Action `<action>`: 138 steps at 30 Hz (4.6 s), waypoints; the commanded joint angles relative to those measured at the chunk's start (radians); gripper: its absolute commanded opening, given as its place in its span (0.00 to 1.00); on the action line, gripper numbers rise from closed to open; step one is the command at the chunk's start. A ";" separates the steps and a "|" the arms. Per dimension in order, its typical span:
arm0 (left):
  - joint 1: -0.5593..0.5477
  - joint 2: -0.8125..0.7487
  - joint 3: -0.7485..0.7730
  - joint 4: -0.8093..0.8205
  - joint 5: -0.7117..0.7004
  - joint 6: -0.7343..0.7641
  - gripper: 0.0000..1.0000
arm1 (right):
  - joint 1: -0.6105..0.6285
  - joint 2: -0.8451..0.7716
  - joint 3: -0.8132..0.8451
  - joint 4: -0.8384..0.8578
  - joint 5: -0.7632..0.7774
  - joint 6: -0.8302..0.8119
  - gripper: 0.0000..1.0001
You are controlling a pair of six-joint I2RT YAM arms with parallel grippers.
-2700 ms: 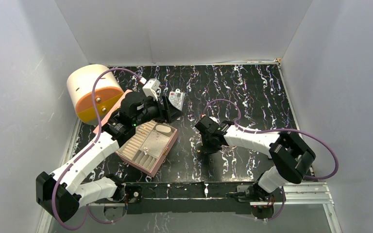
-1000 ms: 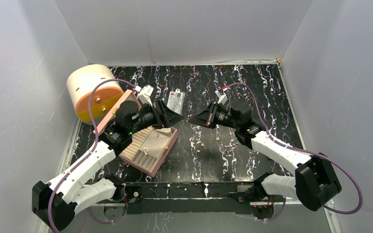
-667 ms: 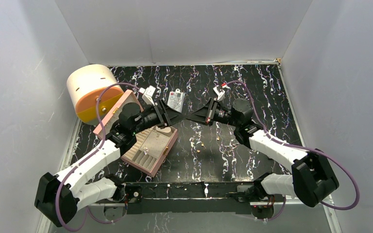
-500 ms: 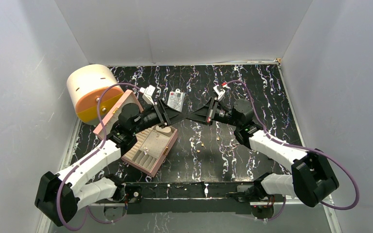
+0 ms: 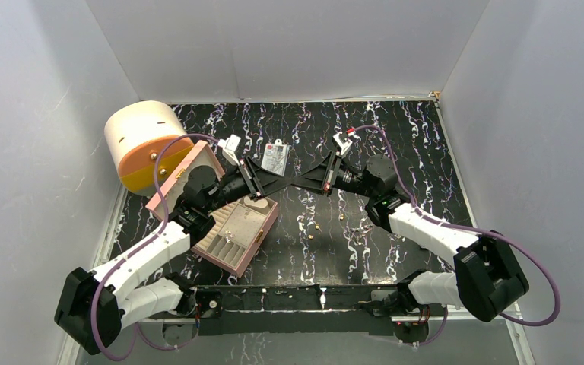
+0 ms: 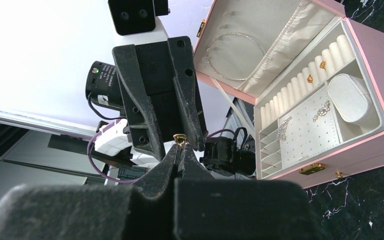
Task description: Organize the mixed jewelry
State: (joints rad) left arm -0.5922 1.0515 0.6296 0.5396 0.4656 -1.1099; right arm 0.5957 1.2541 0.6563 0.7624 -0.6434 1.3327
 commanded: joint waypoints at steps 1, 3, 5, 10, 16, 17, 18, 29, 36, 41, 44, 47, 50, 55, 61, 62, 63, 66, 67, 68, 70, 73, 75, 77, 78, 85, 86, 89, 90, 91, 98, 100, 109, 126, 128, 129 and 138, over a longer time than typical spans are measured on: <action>-0.003 -0.014 -0.012 0.085 0.011 -0.040 0.28 | -0.001 0.002 -0.006 0.078 -0.022 0.005 0.00; -0.003 -0.015 -0.027 0.115 0.009 -0.064 0.28 | 0.000 0.005 -0.006 0.081 -0.025 0.005 0.00; -0.003 -0.015 -0.036 0.131 0.011 -0.075 0.27 | 0.000 0.005 -0.006 0.081 -0.028 0.003 0.00; -0.003 -0.016 -0.035 0.132 0.012 -0.076 0.24 | 0.000 0.008 -0.007 0.081 -0.033 0.003 0.00; -0.003 -0.018 -0.036 0.139 0.016 -0.071 0.21 | 0.000 0.007 -0.012 0.081 -0.035 0.003 0.00; -0.003 -0.018 -0.036 0.139 0.015 -0.070 0.20 | 0.001 0.008 -0.012 0.083 -0.036 0.003 0.00; -0.003 -0.018 -0.036 0.138 0.015 -0.070 0.20 | 0.001 0.008 -0.013 0.086 -0.037 0.003 0.00; -0.003 -0.025 -0.041 0.138 0.010 -0.062 0.10 | 0.000 0.009 -0.023 0.090 -0.042 0.003 0.00; -0.003 -0.029 -0.043 0.123 0.002 -0.048 0.08 | 0.000 0.011 -0.020 0.097 -0.046 0.006 0.16; -0.003 -0.065 0.001 -0.048 -0.054 0.059 0.08 | -0.001 -0.031 -0.042 0.053 0.004 -0.012 0.40; -0.003 -0.085 0.029 -0.132 -0.082 0.124 0.08 | 0.001 -0.053 -0.046 0.010 0.028 -0.029 0.44; -0.003 -0.095 0.062 -0.232 -0.114 0.179 0.08 | -0.001 -0.072 -0.054 -0.014 0.055 -0.034 0.48; -0.003 -0.110 0.091 -0.325 -0.141 0.218 0.08 | -0.001 -0.094 -0.051 -0.085 0.090 -0.061 0.52; -0.003 -0.141 0.183 -0.596 -0.223 0.295 0.09 | -0.002 -0.112 -0.024 -0.298 0.143 -0.165 0.53; -0.003 -0.171 0.306 -0.971 -0.361 0.415 0.10 | 0.000 -0.132 -0.023 -0.500 0.220 -0.266 0.53; -0.003 -0.169 0.323 -1.023 -0.388 0.434 0.10 | 0.001 -0.131 -0.021 -0.530 0.228 -0.282 0.53; -0.003 -0.165 0.339 -1.080 -0.421 0.453 0.11 | 0.001 -0.127 -0.017 -0.559 0.242 -0.302 0.53; -0.003 -0.141 0.397 -1.287 -0.561 0.552 0.11 | 0.001 -0.116 -0.014 -0.642 0.262 -0.344 0.52; -0.004 -0.137 0.409 -1.332 -0.598 0.580 0.11 | 0.004 -0.115 -0.020 -0.664 0.267 -0.355 0.52; -0.003 -0.134 0.416 -1.373 -0.625 0.600 0.11 | 0.006 -0.116 -0.028 -0.687 0.277 -0.363 0.52; -0.003 -0.125 0.423 -1.426 -0.656 0.630 0.11 | 0.011 -0.122 -0.055 -0.725 0.295 -0.373 0.52; -0.003 -0.104 0.415 -1.461 -0.661 0.644 0.11 | 0.023 -0.139 -0.124 -0.744 0.301 -0.378 0.51; -0.003 -0.090 0.396 -1.456 -0.659 0.648 0.11 | 0.032 -0.151 -0.184 -0.719 0.291 -0.369 0.51; -0.003 -0.070 0.372 -1.441 -0.657 0.652 0.11 | 0.041 -0.163 -0.249 -0.674 0.275 -0.352 0.51; -0.003 -0.055 0.365 -1.432 -0.656 0.653 0.11 | 0.046 -0.168 -0.278 -0.644 0.265 -0.346 0.51; -0.003 0.065 0.360 -1.339 -0.618 0.652 0.10 | 0.099 -0.178 -0.385 -0.530 0.266 -0.336 0.50; -0.004 0.087 0.362 -1.334 -0.614 0.656 0.10 | 0.108 -0.174 -0.395 -0.520 0.272 -0.337 0.50; -0.003 0.123 0.363 -1.318 -0.619 0.664 0.10 | 0.140 -0.169 -0.426 -0.484 0.293 -0.341 0.50; -0.003 0.134 0.363 -1.312 -0.622 0.665 0.10 | 0.145 -0.167 -0.440 -0.463 0.295 -0.342 0.50; -0.004 0.146 0.364 -1.308 -0.620 0.665 0.10 | 0.149 -0.164 -0.454 -0.437 0.295 -0.342 0.50; -0.003 0.201 0.368 -1.293 -0.589 0.662 0.09 | 0.155 -0.149 -0.486 -0.385 0.303 -0.359 0.50; -0.003 0.203 0.370 -1.303 -0.570 0.653 0.09 | 0.154 -0.152 -0.480 -0.397 0.311 -0.364 0.50; -0.004 0.190 0.359 -1.308 -0.493 0.655 0.07 | 0.154 -0.140 -0.485 -0.385 0.331 -0.360 0.50; -0.004 0.204 0.352 -1.349 -0.636 0.648 0.07 | 0.155 -0.152 -0.470 -0.417 0.365 -0.368 0.50; -0.004 0.205 0.350 -1.343 -0.646 0.647 0.07 | 0.155 -0.156 -0.469 -0.424 0.368 -0.369 0.50; -0.004 0.206 0.350 -1.339 -0.650 0.645 0.06 | 0.154 -0.157 -0.468 -0.426 0.369 -0.371 0.50; -0.005 0.229 0.336 -1.319 -0.648 0.648 0.06 | 0.155 -0.163 -0.465 -0.440 0.374 -0.374 0.50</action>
State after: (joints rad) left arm -0.5926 1.2766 0.9855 -0.7826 -0.1505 -0.4572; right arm 0.7475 1.1061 0.1772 0.3317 -0.2966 0.9829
